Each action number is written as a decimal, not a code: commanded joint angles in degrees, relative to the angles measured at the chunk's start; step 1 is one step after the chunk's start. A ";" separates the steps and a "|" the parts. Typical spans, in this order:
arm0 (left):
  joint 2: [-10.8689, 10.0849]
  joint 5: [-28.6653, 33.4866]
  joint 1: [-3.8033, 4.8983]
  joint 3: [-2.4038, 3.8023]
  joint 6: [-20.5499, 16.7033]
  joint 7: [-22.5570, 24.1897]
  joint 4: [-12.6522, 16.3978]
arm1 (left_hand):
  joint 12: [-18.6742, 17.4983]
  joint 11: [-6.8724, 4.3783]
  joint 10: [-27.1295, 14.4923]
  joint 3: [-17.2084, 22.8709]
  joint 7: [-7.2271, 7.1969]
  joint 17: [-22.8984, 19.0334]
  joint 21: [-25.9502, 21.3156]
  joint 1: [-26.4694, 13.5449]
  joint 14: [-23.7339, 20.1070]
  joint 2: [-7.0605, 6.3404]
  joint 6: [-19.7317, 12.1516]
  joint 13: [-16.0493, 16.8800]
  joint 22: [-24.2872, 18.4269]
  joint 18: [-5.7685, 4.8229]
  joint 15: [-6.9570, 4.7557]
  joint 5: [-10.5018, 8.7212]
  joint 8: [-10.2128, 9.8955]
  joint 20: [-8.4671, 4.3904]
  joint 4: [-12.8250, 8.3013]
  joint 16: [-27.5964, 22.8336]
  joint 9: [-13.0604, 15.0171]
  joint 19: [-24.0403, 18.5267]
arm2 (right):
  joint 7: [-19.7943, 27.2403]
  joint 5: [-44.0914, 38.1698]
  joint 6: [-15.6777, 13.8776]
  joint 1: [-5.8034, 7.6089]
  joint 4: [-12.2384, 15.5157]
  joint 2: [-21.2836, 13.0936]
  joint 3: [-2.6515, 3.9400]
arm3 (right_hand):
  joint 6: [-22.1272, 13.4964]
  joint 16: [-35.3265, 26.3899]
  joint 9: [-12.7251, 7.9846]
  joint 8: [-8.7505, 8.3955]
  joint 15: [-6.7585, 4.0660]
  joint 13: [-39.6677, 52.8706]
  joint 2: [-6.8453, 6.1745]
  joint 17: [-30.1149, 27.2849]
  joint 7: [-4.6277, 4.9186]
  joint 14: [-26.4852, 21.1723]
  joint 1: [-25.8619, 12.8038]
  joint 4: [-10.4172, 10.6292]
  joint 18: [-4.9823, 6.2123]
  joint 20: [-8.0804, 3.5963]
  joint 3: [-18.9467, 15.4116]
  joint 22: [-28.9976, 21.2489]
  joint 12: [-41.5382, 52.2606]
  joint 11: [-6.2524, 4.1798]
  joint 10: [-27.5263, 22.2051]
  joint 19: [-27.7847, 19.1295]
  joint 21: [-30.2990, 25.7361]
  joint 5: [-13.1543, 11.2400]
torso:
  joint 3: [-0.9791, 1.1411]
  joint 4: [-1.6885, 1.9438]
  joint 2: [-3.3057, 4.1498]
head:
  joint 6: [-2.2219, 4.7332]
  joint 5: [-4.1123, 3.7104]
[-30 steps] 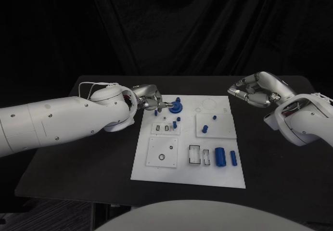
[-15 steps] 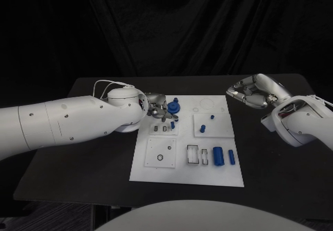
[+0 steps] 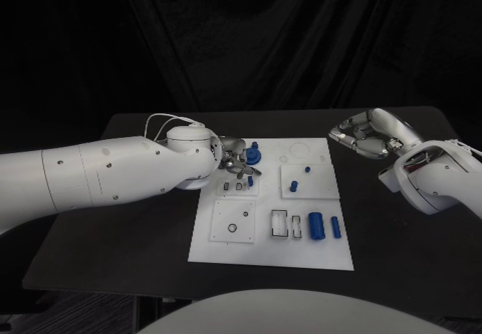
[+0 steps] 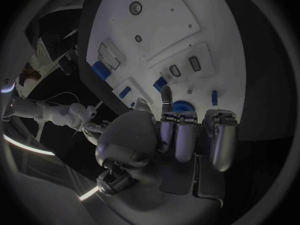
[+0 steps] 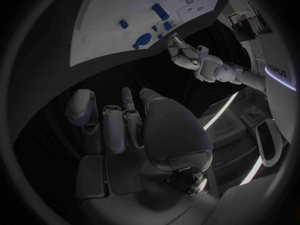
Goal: Assemble the parts on the task board
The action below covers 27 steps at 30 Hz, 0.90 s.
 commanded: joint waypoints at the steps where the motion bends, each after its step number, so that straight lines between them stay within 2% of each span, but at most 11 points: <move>1: 0.49 -0.15 0.07 0.05 1.56 -0.63 -0.31 | -0.26 -1.41 7.09 0.44 0.05 15.07 -0.40 -0.27 6.05 0.46 -0.17 14.93 10.33 0.03 -0.31 0.34 -0.43 -0.49 -0.10 0.15 0.38 1.91 | -0.23 0.07 -0.94 -0.14 0.08 0.13 0.03 | 0.31 0.29 -0.13 0.06 0.17 7.17 -0.19 4.07 0.16 0.41 0.75 -0.11 0.88 0.11 0.42 6.85 -0.34 0.03 -0.40 0.51 -0.19 0.50 | 0.11 -0.02 -0.02 | -0.01 0.06; 3: 0.82 -0.15 0.05 0.05 1.60 -0.53 -0.59 | -0.26 -1.41 7.09 0.51 0.06 15.07 -0.45 -0.23 6.05 0.49 -0.22 14.93 10.26 0.05 -0.31 0.46 -0.59 -0.49 -0.14 0.15 0.54 1.84 | -0.31 0.07 -0.91 -0.15 0.10 0.19 0.03 | 0.31 0.29 -0.13 0.06 0.17 7.17 -0.19 4.07 0.16 0.41 0.75 -0.11 0.88 0.11 0.42 6.85 -0.34 0.03 -0.40 0.51 -0.19 0.50 | 0.19 0.03 -0.08 | -0.01 -0.02; 6: 1.20 -0.15 0.03 0.05 1.83 -0.55 -0.90 | -0.26 -1.34 7.09 0.74 0.15 15.07 -0.52 -0.13 6.05 0.62 -0.47 14.93 10.17 0.08 -0.27 0.77 -1.25 -0.48 -0.20 0.15 0.89 1.76 | -0.68 0.07 -0.86 -0.15 0.07 0.25 0.03 | 0.30 0.29 -0.16 0.05 0.16 7.11 -0.25 4.05 0.16 0.43 0.87 -0.12 0.89 0.10 0.51 6.84 -0.37 0.03 -0.43 0.53 -0.28 0.71 | 0.13 0.04 -0.04 | -0.01 -0.07; 8: 1.39 -0.15 0.02 0.05 1.97 -0.56 -1.06 | -0.26 -1.32 7.09 0.83 0.19 15.07 -0.49 -0.06 6.05 0.66 -0.55 14.93 10.26 0.05 -0.26 0.86 -1.55 -0.47 -0.24 0.15 0.98 1.84 | -0.87 0.07 -0.80 -0.15 0.03 0.29 0.03 | 0.26 0.32 -0.21 0.03 0.14 7.02 -0.34 4.05 0.17 0.46 1.03 -0.14 0.89 0.08 0.62 6.86 -0.42 0.02 -0.49 0.60 -0.28 0.96 | 0.17 -0.01 -0.08 | -0.01 -0.01; 13: 1.81 -0.15 -0.02 0.05 2.43 -0.79 -1.47 | -0.26 -1.29 7.09 1.04 0.22 15.07 -0.50 0.20 6.05 0.67 -0.56 14.93 10.28 0.05 -0.24 0.99 -2.07 -0.45 -0.40 0.15 1.12 1.85 | -1.04 0.07 -0.81 -0.18 -0.17 0.56 0.03 | 0.23 0.28 -0.28 0.00 0.13 6.84 -0.41 3.96 0.17 0.47 1.27 -0.16 0.92 0.07 0.80 6.83 -0.54 0.02 -0.64 0.62 -0.45 1.33 | 0.46 -0.24 -0.16 | -0.01 0.20; 22: 2.50 -0.15 -0.13 0.05 2.94 -1.11 -2.39 | -0.26 -1.38 7.09 2.18 0.09 15.07 -0.64 1.71 6.05 0.66 0.46 14.93 10.13 0.10 -0.28 2.28 -3.71 -0.46 -1.21 0.15 1.76 1.73 | -1.04 0.07 -0.69 -0.39 -0.49 0.82 0.03 | 0.26 0.24 -0.35 0.02 0.11 6.70 -0.53 3.87 0.17 0.49 1.58 -0.16 0.93 0.04 1.05 6.84 -0.62 0.01 -0.72 0.71 -0.54 1.88 | 0.38 -0.15 -0.03 | -0.01 0.02; 23: 2.58 -0.15 -0.16 0.04 2.98 -1.14 -2.49 | -0.26 -1.38 7.09 2.35 0.09 15.07 -0.69 1.86 6.05 0.67 0.52 14.93 10.05 0.13 -0.29 2.15 -4.03 -0.47 -1.29 0.15 1.75 1.66 | -1.04 0.07 -0.70 -0.40 -0.52 0.84 0.03 | 0.26 0.24 -0.35 0.02 0.11 6.70 -0.53 3.87 0.17 0.49 1.58 -0.16 0.93 0.04 1.05 6.84 -0.62 0.01 -0.72 0.71 -0.54 1.88 | 0.41 -0.19 -0.01 | -0.01 0.00; 24: 2.68 -0.15 -0.19 0.04 3.01 -1.19 -2.61 | -0.26 -1.33 7.09 3.10 0.17 15.07 -0.89 2.31 6.05 0.73 0.89 14.93 9.72 0.22 -0.30 0.94 -5.45 -0.47 -1.50 0.15 1.57 1.37 | -1.03 0.07 -0.72 -0.41 -0.55 0.86 0.03 | 0.26 0.24 -0.35 0.02 0.11 6.70 -0.53 3.87 0.17 0.49 1.58 -0.16 0.93 0.04 1.05 6.84 -0.62 0.01 -0.72 0.71 -0.54 1.88 | 0.43 -0.18 -0.01 | -0.01 -0.11; 27: 2.90 -0.15 -0.31 0.04 3.19 -1.38 -2.86 | -0.26 -1.34 7.09 3.53 0.15 15.07 -0.89 2.47 6.05 0.73 1.31 14.93 9.78 0.20 -0.29 0.73 -6.11 -0.47 -1.61 0.15 1.53 1.42 | -0.98 0.07 -0.72 -0.42 -0.56 0.88 0.03 | 0.27 0.23 -0.37 0.02 0.10 6.61 -0.57 3.84 0.17 0.49 1.66 -0.15 0.95 0.03 1.13 6.81 -0.67 0.00 -0.79 0.69 -0.68 2.06 | 0.43 -0.13 0.00 | -0.01 -0.37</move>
